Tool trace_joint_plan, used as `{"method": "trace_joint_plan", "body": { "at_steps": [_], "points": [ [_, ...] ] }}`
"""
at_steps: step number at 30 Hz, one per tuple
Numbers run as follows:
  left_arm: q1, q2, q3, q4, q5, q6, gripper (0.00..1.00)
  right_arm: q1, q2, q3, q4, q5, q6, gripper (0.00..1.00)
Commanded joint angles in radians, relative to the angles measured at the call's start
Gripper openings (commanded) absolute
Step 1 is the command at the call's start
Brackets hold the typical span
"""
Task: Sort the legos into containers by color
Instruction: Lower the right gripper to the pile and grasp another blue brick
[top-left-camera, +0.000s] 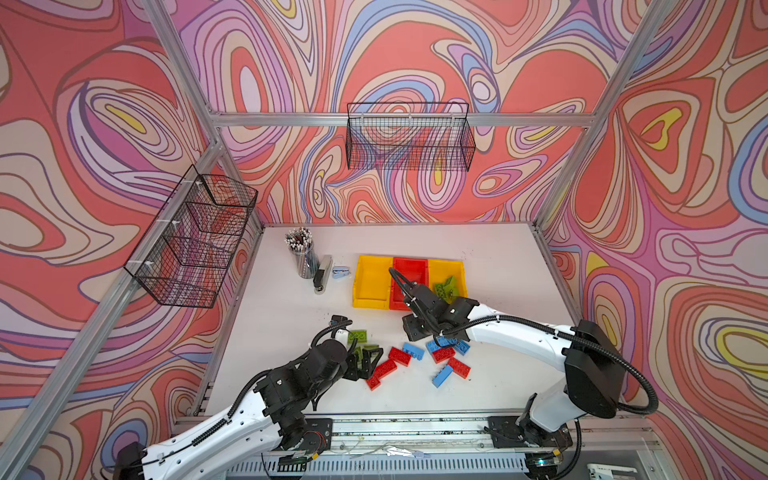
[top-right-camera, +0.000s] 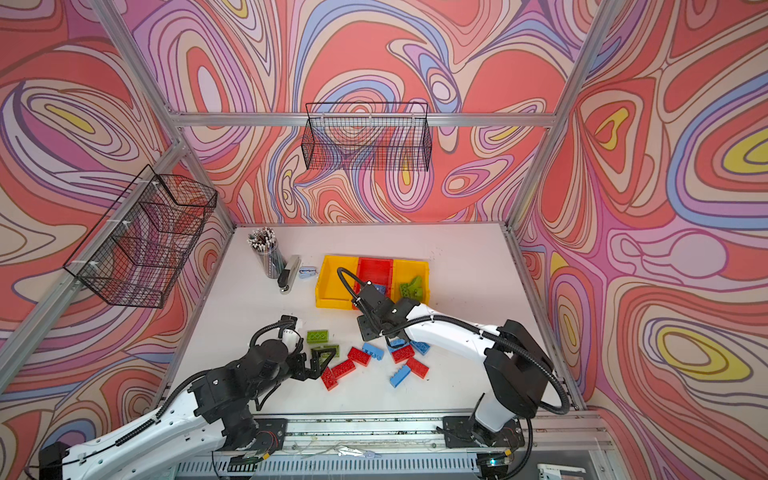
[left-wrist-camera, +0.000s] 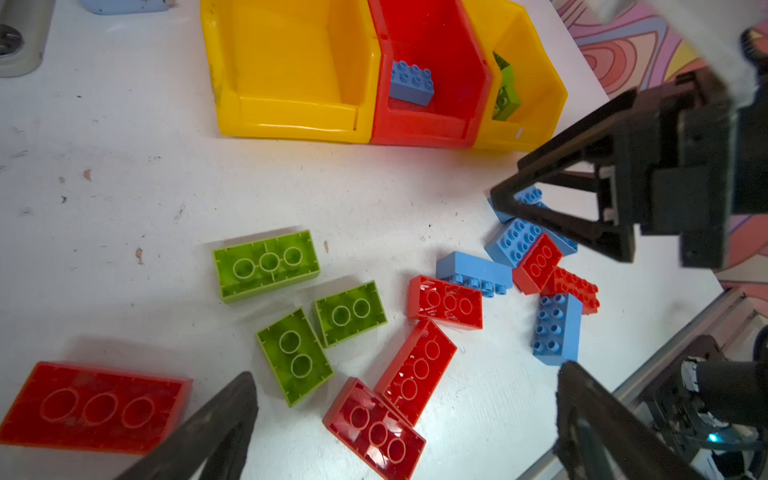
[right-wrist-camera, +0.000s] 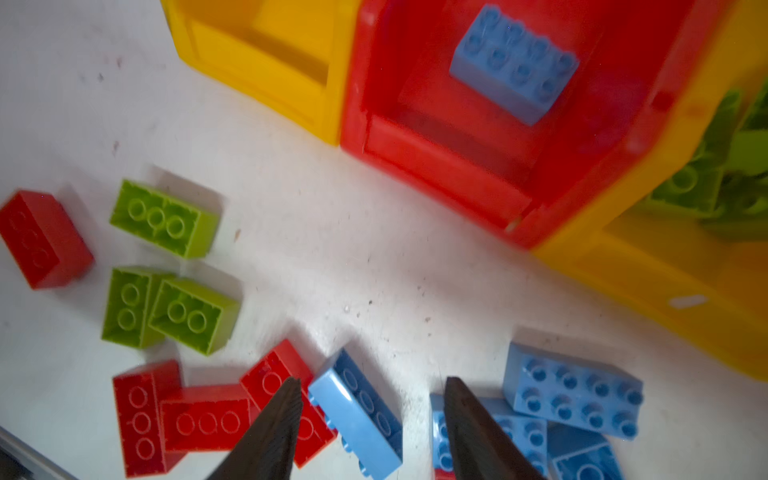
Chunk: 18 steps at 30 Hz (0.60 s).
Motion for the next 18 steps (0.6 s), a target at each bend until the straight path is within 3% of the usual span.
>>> {"method": "trace_joint_plan", "body": {
  "at_steps": [1,18],
  "points": [
    [-0.025,-0.003,0.003,-0.055,-0.048,-0.047,1.00,0.048,-0.024,-0.071,0.034,0.006,0.074,0.53],
    [-0.046,-0.153,-0.091,-0.124,-0.063,-0.139,1.00,0.061,0.014,-0.116,0.109,-0.045,0.075,0.44]
  ]
}}
